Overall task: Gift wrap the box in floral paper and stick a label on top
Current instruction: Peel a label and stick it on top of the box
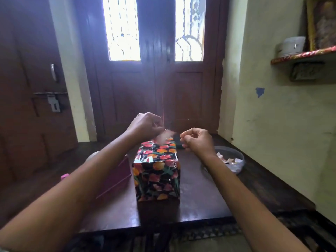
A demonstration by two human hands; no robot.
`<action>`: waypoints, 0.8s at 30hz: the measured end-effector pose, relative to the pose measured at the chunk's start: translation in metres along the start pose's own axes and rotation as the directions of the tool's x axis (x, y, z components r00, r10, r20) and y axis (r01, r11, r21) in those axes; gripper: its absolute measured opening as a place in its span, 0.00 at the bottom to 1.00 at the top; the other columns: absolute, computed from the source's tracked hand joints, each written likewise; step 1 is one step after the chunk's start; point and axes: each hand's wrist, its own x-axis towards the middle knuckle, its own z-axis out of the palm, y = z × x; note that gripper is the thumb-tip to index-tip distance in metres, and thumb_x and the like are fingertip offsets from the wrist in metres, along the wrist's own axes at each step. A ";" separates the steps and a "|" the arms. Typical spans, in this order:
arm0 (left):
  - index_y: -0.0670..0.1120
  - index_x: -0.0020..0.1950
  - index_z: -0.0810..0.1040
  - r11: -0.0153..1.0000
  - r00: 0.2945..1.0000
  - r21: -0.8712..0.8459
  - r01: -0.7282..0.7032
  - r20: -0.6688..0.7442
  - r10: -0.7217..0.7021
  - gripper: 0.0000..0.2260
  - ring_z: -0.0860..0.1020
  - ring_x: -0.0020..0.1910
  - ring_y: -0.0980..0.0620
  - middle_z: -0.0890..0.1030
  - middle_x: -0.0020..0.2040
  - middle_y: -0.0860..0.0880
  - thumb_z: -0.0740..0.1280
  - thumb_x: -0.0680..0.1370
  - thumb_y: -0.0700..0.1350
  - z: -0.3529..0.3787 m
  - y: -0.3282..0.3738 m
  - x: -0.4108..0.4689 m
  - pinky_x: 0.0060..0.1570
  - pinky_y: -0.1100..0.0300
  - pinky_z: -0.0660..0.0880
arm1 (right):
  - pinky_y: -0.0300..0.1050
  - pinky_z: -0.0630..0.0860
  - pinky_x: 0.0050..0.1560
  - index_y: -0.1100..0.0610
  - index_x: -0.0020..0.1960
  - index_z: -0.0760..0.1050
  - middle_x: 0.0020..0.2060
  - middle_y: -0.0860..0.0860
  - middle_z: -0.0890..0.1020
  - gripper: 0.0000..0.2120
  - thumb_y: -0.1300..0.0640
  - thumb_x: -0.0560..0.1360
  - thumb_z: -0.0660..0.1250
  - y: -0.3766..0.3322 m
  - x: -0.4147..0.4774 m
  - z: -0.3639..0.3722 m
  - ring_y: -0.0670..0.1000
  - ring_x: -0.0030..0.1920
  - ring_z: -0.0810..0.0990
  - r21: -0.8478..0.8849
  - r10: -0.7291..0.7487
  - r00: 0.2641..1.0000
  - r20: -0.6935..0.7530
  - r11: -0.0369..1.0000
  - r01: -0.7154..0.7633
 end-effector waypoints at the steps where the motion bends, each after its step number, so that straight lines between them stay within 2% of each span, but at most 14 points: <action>1: 0.47 0.38 0.82 0.997 0.999 -0.061 0.039 -0.016 -0.040 0.04 0.76 0.34 0.56 0.79 0.35 0.51 0.68 0.72 0.41 -0.001 -0.003 -0.002 0.31 0.67 0.71 | 0.44 0.78 0.37 0.54 0.36 0.77 0.33 0.53 0.82 0.11 0.66 0.72 0.63 0.000 0.000 0.000 0.48 0.32 0.79 0.030 -0.017 1.000 -0.024 0.999 0.018; 4: 0.45 0.39 0.81 0.959 0.988 -0.246 0.142 -0.025 -0.153 0.05 0.77 0.32 0.56 0.80 0.36 0.49 0.69 0.73 0.37 -0.003 -0.010 -0.007 0.24 0.73 0.70 | 0.35 0.77 0.34 0.55 0.38 0.76 0.34 0.50 0.81 0.11 0.66 0.75 0.61 -0.006 -0.003 0.002 0.45 0.33 0.78 0.179 -0.039 0.998 -0.049 0.983 0.047; 5: 0.45 0.40 0.81 0.950 0.985 -0.270 0.154 -0.036 -0.170 0.04 0.77 0.32 0.56 0.80 0.36 0.49 0.69 0.73 0.37 -0.003 -0.011 -0.009 0.23 0.73 0.70 | 0.34 0.78 0.35 0.54 0.40 0.76 0.36 0.50 0.81 0.09 0.64 0.76 0.61 -0.007 -0.005 0.004 0.45 0.35 0.78 0.200 -0.050 0.998 -0.047 0.978 0.058; 7: 0.47 0.38 0.80 0.963 0.984 -0.236 0.127 -0.094 -0.153 0.05 0.78 0.34 0.56 0.79 0.37 0.50 0.71 0.72 0.37 -0.001 -0.011 -0.012 0.26 0.71 0.73 | 0.40 0.80 0.42 0.54 0.46 0.76 0.41 0.50 0.81 0.02 0.57 0.76 0.64 -0.008 -0.009 0.007 0.48 0.41 0.80 0.220 -0.101 0.994 0.027 0.971 0.093; 8: 0.48 0.37 0.79 0.972 0.984 -0.209 0.107 -0.121 -0.134 0.07 0.79 0.35 0.55 0.79 0.37 0.50 0.72 0.71 0.38 0.001 -0.011 -0.013 0.30 0.68 0.76 | 0.44 0.80 0.45 0.54 0.52 0.75 0.45 0.49 0.80 0.08 0.52 0.75 0.67 -0.008 -0.011 0.009 0.49 0.45 0.80 0.189 -0.142 0.986 0.092 0.974 0.123; 10: 0.50 0.35 0.78 0.980 0.985 -0.183 0.082 -0.138 -0.108 0.09 0.80 0.37 0.53 0.80 0.37 0.49 0.73 0.70 0.38 0.004 -0.009 -0.014 0.37 0.60 0.79 | 0.43 0.80 0.47 0.52 0.62 0.69 0.51 0.46 0.77 0.24 0.48 0.70 0.72 -0.007 -0.014 0.014 0.48 0.49 0.80 0.048 -0.227 0.948 0.223 0.974 0.222; 11: 0.50 0.35 0.78 0.981 0.986 -0.180 0.076 -0.132 -0.101 0.09 0.81 0.37 0.52 0.81 0.38 0.48 0.74 0.69 0.38 0.005 -0.008 -0.015 0.39 0.58 0.80 | 0.41 0.80 0.45 0.52 0.63 0.68 0.51 0.46 0.76 0.27 0.49 0.69 0.73 -0.007 -0.016 0.017 0.47 0.48 0.80 -0.005 -0.268 0.935 0.234 0.961 0.277; 13: 0.48 0.36 0.78 0.977 0.989 -0.196 0.084 -0.106 -0.106 0.08 0.81 0.38 0.50 0.81 0.39 0.46 0.74 0.69 0.37 0.005 -0.009 -0.017 0.39 0.58 0.80 | 0.39 0.80 0.40 0.53 0.58 0.72 0.46 0.47 0.79 0.19 0.53 0.70 0.73 -0.008 -0.017 0.021 0.47 0.43 0.82 0.004 -0.324 0.938 0.126 0.945 0.326; 15: 0.46 0.38 0.78 0.960 0.989 -0.262 0.102 -0.077 -0.126 0.07 0.81 0.36 0.51 0.82 0.38 0.46 0.74 0.68 0.36 0.005 -0.010 -0.021 0.34 0.65 0.79 | 0.45 0.81 0.40 0.54 0.47 0.76 0.40 0.51 0.82 0.04 0.58 0.73 0.69 -0.009 -0.015 0.021 0.51 0.40 0.83 0.122 -0.274 0.961 -0.019 0.954 0.274; 16: 0.46 0.39 0.78 0.943 0.988 -0.312 0.118 -0.061 -0.143 0.08 0.81 0.35 0.52 0.82 0.38 0.46 0.74 0.68 0.36 0.005 -0.011 -0.023 0.31 0.68 0.77 | 0.47 0.82 0.41 0.54 0.44 0.76 0.40 0.53 0.82 0.01 0.59 0.74 0.68 -0.009 -0.014 0.020 0.52 0.40 0.83 0.169 -0.225 0.973 -0.055 0.958 0.231; 18: 0.44 0.40 0.78 0.890 0.985 -0.430 0.149 -0.013 -0.171 0.07 0.82 0.33 0.54 0.83 0.38 0.45 0.74 0.69 0.36 0.003 -0.013 -0.027 0.31 0.67 0.77 | 0.43 0.81 0.39 0.55 0.42 0.76 0.40 0.55 0.82 0.04 0.61 0.76 0.66 -0.008 -0.013 0.019 0.49 0.37 0.83 0.265 -0.095 0.994 -0.048 0.958 0.104; 21: 0.42 0.41 0.78 0.772 0.982 -0.606 0.190 0.099 -0.164 0.05 0.82 0.33 0.55 0.83 0.38 0.45 0.71 0.72 0.34 0.001 -0.016 -0.032 0.33 0.65 0.78 | 0.34 0.77 0.30 0.61 0.44 0.76 0.36 0.54 0.81 0.06 0.61 0.78 0.62 -0.010 -0.015 0.020 0.44 0.30 0.80 0.467 0.103 0.994 -0.017 0.880 -0.083; 24: 0.41 0.43 0.80 0.699 0.977 -0.685 0.205 0.182 -0.109 0.05 0.82 0.35 0.54 0.83 0.39 0.44 0.68 0.73 0.32 0.004 -0.021 -0.037 0.35 0.65 0.79 | 0.33 0.76 0.28 0.63 0.47 0.76 0.35 0.53 0.80 0.08 0.59 0.79 0.61 -0.010 -0.017 0.024 0.45 0.31 0.79 0.547 0.194 0.981 0.001 0.821 -0.163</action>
